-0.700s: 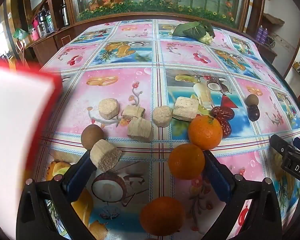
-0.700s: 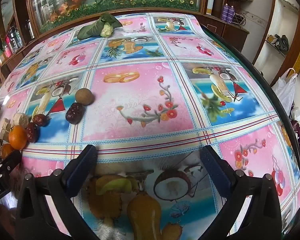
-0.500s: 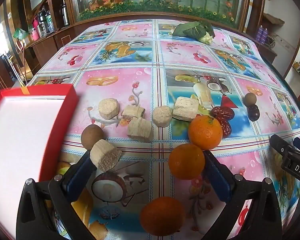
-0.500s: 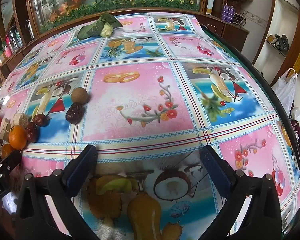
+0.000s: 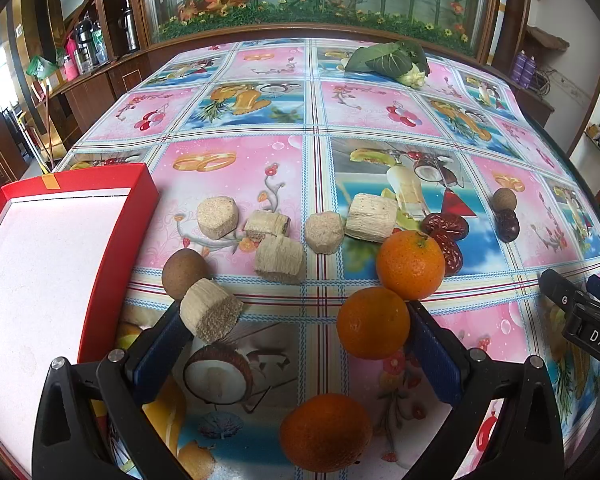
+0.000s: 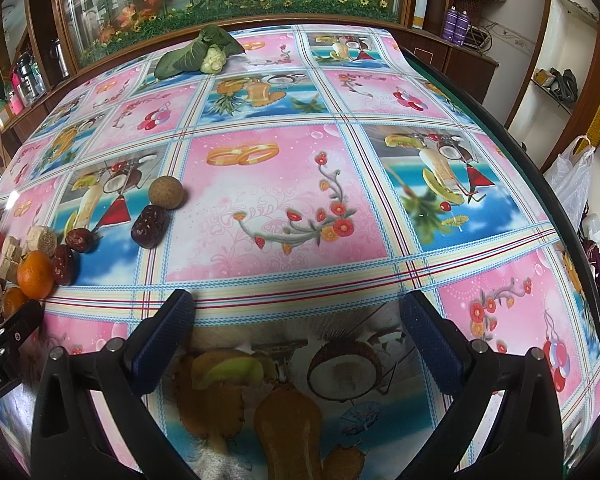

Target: Organize fruits

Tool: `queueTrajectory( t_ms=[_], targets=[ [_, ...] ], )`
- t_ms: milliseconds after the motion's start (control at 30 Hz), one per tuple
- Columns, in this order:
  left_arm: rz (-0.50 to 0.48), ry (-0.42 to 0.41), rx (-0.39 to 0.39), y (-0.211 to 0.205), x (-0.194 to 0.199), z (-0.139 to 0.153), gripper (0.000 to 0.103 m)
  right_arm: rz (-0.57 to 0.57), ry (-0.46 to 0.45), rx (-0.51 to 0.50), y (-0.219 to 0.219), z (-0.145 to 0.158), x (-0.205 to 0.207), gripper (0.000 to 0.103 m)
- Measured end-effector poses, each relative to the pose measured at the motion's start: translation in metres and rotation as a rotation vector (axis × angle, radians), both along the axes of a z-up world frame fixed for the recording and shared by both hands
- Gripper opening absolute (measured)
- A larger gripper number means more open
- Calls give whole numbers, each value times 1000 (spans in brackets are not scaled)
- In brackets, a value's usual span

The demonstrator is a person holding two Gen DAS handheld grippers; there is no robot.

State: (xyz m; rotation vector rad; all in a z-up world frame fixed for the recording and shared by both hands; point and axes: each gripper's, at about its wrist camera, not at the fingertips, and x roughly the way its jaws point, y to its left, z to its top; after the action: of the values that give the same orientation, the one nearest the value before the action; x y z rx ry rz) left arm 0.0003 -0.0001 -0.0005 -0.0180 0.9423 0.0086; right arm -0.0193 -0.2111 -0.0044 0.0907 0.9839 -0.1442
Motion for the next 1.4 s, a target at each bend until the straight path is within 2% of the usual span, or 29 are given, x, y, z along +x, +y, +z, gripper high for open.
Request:
queueTrajectory(
  t_ms=[533, 667, 767, 933, 1000, 1233, 1400],
  targets=[
    [5, 23, 5, -1, 1, 2, 102, 1, 1, 0, 0, -1, 2, 103],
    [26, -32, 30, 5, -16, 13, 102, 31, 22, 43, 1, 1, 3, 103],
    [26, -72, 65, 8, -26, 24, 102, 25, -56, 95, 4, 19, -13, 103],
    [26, -130, 70, 17, -49, 42, 102, 18, -210, 167, 13, 42, -34, 103],
    [28, -141, 65, 19, -56, 46, 102, 24, -241, 175, 18, 46, -39, 103],
    [34, -179, 73, 22, -68, 57, 102, 110, -258, 133, 37, 48, -44, 103],
    [38, -175, 67, 22, -69, 56, 102, 117, -270, 132, 35, 47, -47, 103]
  ],
)
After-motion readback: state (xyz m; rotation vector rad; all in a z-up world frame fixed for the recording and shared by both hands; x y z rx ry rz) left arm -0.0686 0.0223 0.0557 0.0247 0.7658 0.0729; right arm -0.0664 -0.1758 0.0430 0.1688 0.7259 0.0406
